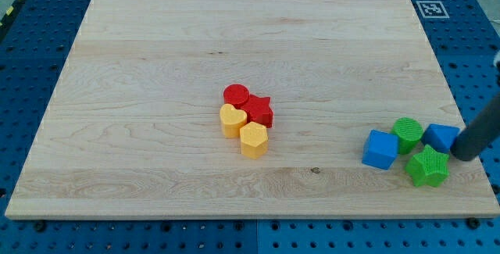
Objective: Slide blue triangle to center
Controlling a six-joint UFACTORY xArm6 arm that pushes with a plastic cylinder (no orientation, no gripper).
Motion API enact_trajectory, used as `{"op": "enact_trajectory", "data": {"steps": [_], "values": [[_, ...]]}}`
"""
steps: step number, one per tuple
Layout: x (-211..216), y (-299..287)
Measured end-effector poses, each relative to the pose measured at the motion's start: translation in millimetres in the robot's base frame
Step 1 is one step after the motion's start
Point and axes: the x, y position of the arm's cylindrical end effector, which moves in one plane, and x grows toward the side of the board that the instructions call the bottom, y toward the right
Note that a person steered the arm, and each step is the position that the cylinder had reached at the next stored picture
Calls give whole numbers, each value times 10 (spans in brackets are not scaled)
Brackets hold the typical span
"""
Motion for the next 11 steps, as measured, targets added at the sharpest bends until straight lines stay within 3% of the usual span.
{"op": "enact_trajectory", "data": {"steps": [6,8,11], "values": [[33,-180],[-490,-399],[-993,-1299]]}}
